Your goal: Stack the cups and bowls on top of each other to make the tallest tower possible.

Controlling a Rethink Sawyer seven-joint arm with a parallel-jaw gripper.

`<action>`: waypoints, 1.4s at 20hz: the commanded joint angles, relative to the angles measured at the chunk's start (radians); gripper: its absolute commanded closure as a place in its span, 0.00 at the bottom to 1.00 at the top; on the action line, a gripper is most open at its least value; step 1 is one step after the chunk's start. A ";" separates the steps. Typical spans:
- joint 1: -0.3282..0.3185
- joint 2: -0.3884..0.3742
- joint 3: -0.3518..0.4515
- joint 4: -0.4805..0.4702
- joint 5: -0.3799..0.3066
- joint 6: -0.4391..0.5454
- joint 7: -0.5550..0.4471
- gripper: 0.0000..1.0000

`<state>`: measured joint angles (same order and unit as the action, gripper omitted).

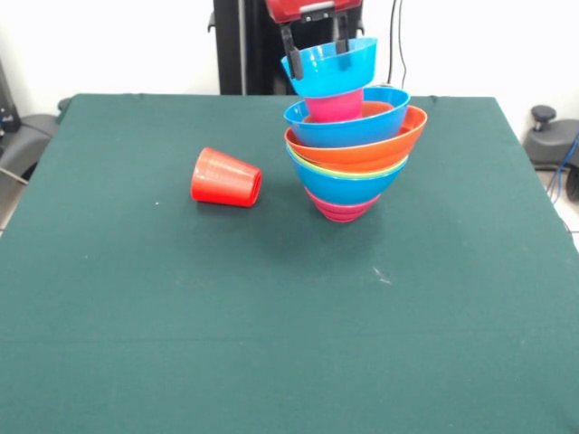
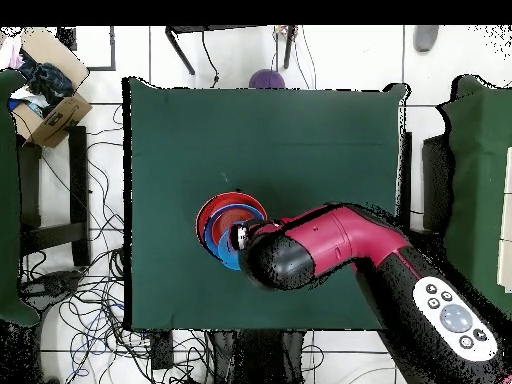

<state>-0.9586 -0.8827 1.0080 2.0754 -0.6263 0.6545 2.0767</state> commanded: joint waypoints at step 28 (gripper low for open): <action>0.123 -0.033 -0.017 -0.137 0.097 0.261 -0.154 0.00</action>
<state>-0.8869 -0.9407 1.0080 1.9965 -0.5362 0.8112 2.0767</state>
